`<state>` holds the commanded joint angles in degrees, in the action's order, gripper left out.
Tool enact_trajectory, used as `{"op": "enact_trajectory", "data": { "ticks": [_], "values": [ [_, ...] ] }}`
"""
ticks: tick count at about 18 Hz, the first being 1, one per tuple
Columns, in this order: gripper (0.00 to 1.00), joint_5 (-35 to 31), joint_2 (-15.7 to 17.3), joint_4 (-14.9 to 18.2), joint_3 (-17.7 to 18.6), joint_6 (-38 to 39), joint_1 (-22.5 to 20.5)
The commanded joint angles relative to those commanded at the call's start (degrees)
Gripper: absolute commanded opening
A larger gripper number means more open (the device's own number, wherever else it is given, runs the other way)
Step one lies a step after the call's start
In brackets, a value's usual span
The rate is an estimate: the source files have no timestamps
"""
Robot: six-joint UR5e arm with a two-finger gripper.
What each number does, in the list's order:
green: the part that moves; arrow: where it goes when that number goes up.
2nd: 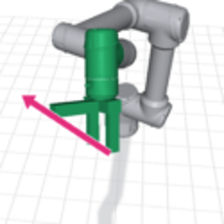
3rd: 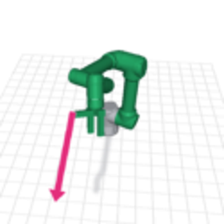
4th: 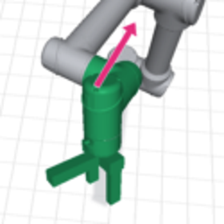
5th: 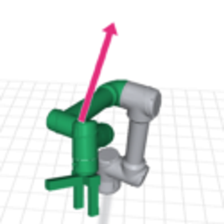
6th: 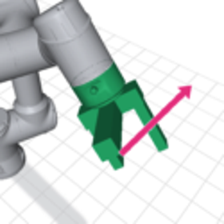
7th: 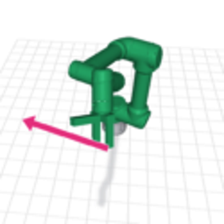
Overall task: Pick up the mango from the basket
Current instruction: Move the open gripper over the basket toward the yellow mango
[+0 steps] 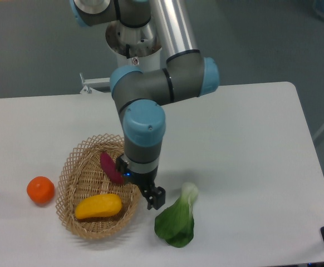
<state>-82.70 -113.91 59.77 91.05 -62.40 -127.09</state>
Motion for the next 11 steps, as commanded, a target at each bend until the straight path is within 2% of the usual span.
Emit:
{"op": "enact_trajectory", "data": {
  "ticks": [3,11],
  "values": [
    [1.00,0.0,-0.8,-0.4,1.2,1.5,1.4],
    [1.00,-0.1,-4.2,-1.0,0.3,3.7,3.5]
  ]
}}
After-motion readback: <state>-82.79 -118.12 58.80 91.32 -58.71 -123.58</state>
